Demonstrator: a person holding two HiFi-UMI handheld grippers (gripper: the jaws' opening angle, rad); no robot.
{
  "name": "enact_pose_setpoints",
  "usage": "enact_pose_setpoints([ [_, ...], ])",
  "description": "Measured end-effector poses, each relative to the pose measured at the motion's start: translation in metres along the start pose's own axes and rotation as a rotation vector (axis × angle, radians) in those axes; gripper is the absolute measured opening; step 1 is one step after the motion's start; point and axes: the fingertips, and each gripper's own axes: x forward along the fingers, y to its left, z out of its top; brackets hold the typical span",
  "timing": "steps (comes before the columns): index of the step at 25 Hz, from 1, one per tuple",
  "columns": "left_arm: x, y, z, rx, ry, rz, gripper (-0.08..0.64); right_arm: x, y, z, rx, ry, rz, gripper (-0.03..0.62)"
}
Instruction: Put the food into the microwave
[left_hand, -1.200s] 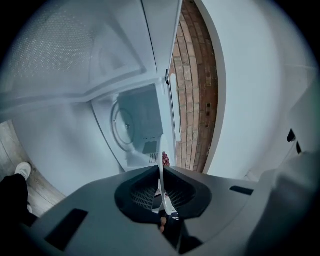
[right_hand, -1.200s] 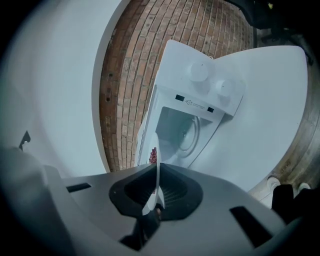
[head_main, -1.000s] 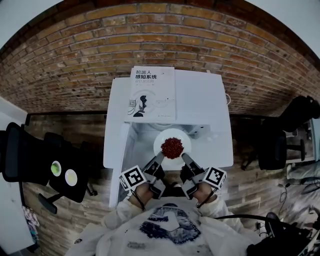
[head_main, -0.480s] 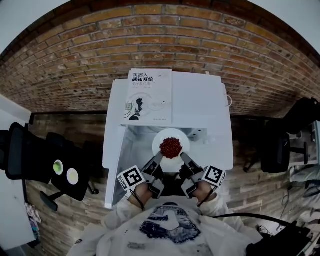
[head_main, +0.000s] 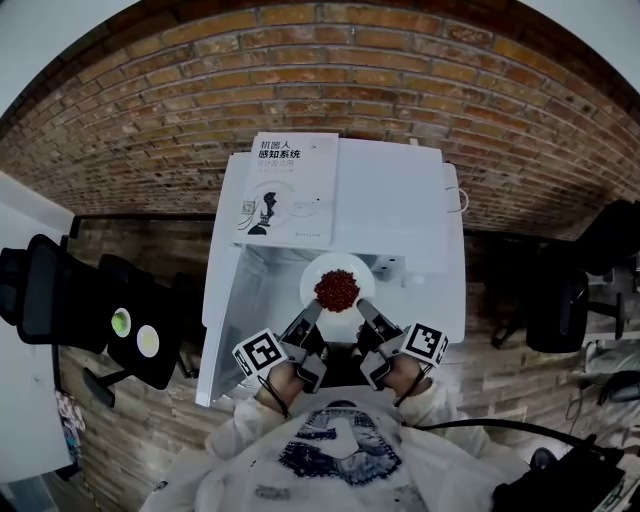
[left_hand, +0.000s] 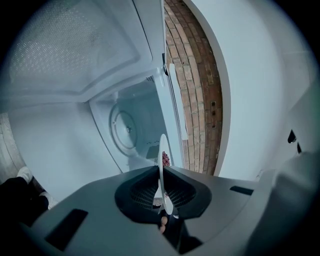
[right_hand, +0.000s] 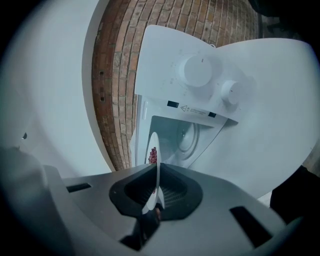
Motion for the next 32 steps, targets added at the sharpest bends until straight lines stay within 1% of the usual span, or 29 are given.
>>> enact_pose_setpoints([
  [1, 0.000, 0.004, 0.000, 0.015, 0.000, 0.017, 0.037, 0.000, -0.001, 0.000, 0.008, 0.003, -0.001, 0.021],
  [2, 0.000, 0.004, 0.000, 0.015, -0.003, 0.018, 0.037, 0.000, -0.002, 0.001, 0.016, 0.005, 0.000, 0.021],
  [4, 0.004, -0.001, -0.001, -0.013, -0.013, -0.017, 0.037, 0.002, -0.002, 0.002, 0.008, 0.011, 0.003, 0.021],
  [6, 0.007, -0.002, 0.000, -0.022, -0.014, -0.031, 0.037, 0.003, -0.003, 0.004, 0.000, 0.014, 0.005, 0.021],
  [11, 0.010, 0.009, 0.002, -0.021, -0.010, -0.006, 0.037, 0.008, -0.010, 0.006, 0.022, 0.016, -0.001, 0.021],
  [13, 0.009, 0.018, 0.002, -0.008, -0.011, 0.025, 0.037, 0.010, -0.014, 0.005, 0.040, 0.017, -0.009, 0.021],
  [16, 0.013, 0.024, 0.004, -0.013, -0.016, 0.011, 0.037, 0.015, -0.021, 0.004, 0.032, 0.020, -0.024, 0.021],
  [19, 0.014, 0.039, 0.008, 0.016, -0.010, 0.058, 0.037, 0.021, -0.031, 0.005, 0.037, 0.019, -0.034, 0.021],
  [22, 0.019, 0.046, 0.013, 0.042, -0.010, 0.053, 0.037, 0.028, -0.038, 0.006, 0.050, 0.016, -0.044, 0.021],
  [25, 0.022, 0.056, 0.015, 0.025, -0.011, 0.080, 0.037, 0.035, -0.044, 0.007, 0.047, 0.018, -0.054, 0.021],
  [32, 0.032, 0.080, 0.024, 0.012, -0.005, 0.102, 0.037, 0.052, -0.064, 0.010, 0.063, 0.010, -0.077, 0.021],
])
